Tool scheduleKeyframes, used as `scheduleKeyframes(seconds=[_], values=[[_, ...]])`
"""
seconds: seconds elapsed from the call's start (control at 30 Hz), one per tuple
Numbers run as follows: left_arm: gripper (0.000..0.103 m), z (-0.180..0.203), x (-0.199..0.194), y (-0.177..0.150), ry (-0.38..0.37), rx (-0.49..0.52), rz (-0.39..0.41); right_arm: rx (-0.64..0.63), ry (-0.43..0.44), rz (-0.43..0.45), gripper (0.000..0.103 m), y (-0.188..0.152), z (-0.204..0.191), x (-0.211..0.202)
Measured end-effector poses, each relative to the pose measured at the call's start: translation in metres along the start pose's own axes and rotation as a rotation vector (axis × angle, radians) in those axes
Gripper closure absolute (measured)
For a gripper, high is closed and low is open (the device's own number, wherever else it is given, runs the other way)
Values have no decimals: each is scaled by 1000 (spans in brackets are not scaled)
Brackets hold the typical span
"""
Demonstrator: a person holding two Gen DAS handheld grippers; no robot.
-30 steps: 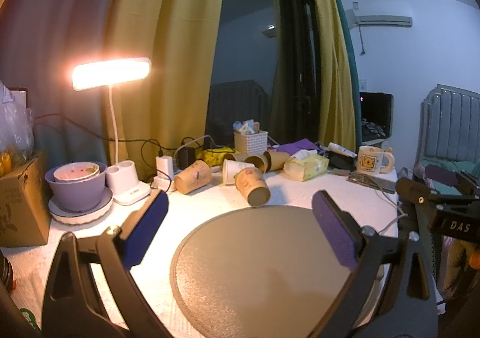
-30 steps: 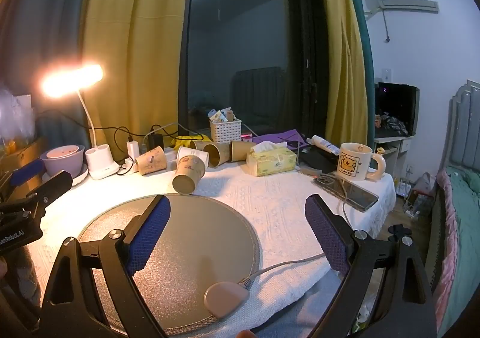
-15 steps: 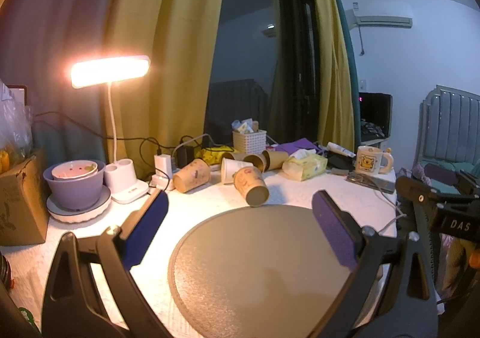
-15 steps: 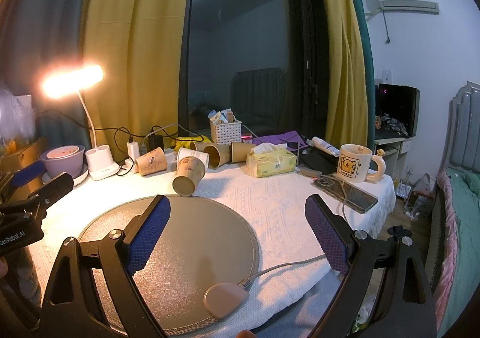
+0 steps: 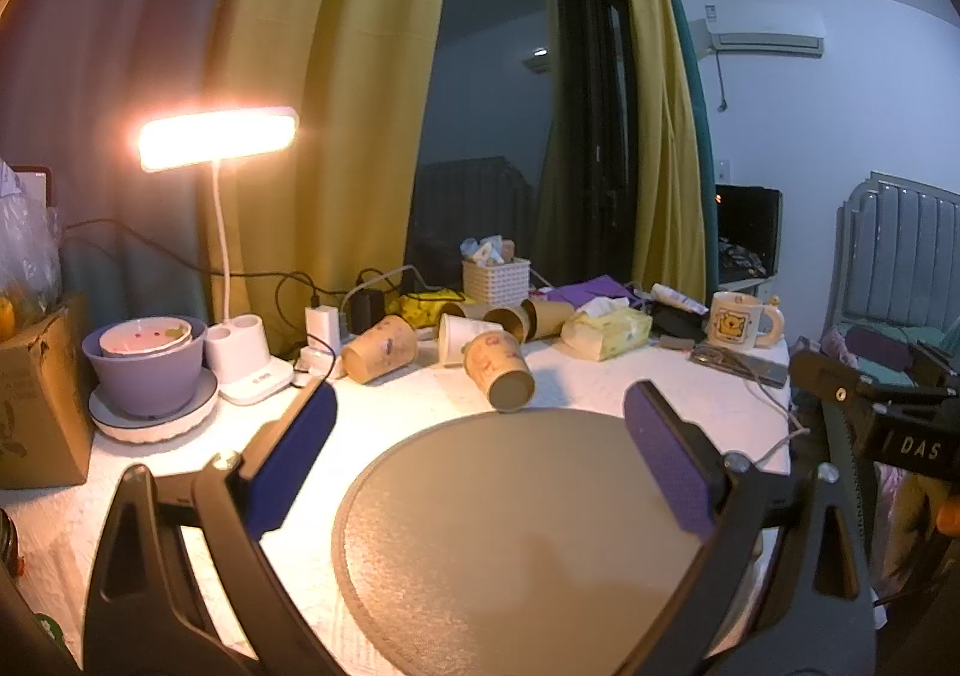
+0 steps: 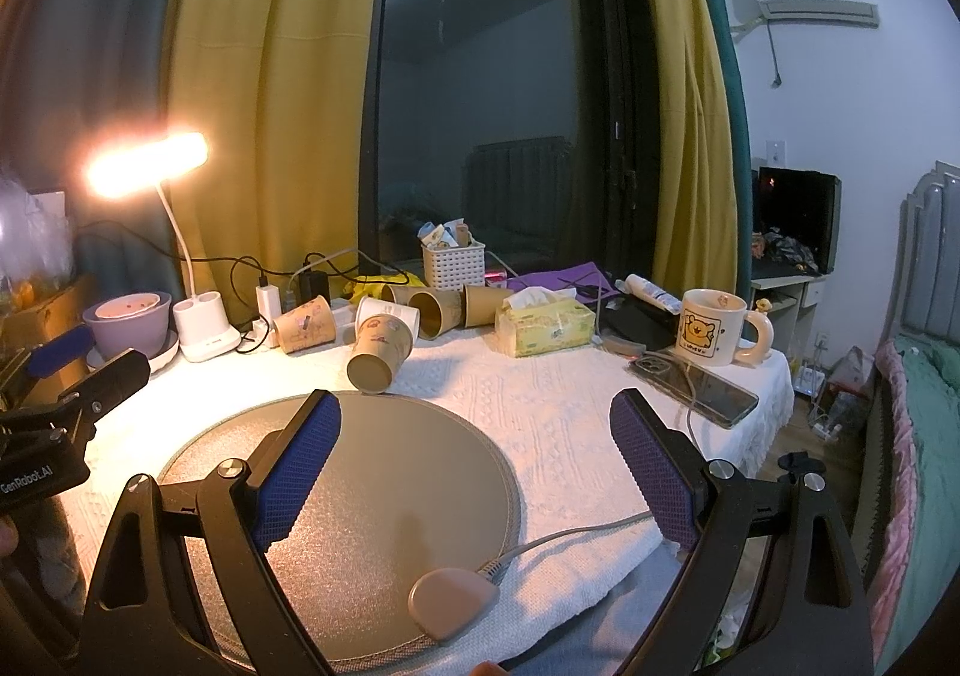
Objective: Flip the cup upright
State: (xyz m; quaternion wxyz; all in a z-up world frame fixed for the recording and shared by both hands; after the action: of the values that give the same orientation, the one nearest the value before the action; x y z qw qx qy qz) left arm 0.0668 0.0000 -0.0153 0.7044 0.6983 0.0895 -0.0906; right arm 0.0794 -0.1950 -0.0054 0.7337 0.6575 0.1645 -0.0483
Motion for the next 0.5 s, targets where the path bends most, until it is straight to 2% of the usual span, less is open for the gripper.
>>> scheduleKeyframes(seconds=[0.1,0.3,0.4,0.5], values=[[6,3,0,-2,-2,-8,13,1,0,0,10,0,0,0],[6,3,1,-4,8,2,-11,0,7,5,10,2,-1,1],[6,7,6,-7,27,-17,-40,-13,16,-3,10,2,-2,8],[6,12,22,-10,22,-32,-124,-23,35,-29,10,6,0,23]])
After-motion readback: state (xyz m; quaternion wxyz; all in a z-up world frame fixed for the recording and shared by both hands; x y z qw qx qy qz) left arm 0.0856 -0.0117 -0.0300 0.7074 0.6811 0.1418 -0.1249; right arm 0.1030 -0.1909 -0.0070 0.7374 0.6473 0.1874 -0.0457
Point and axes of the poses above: each gripper's, at about its wrist camera, not at the fingertips, and x roughly the way its jaws point, z to its right, y to its top, the point moved 7 cm from there along x, roughly the way its jaws point, and after that the axes turned 3 degrees about -z, right-handed, at the moved point
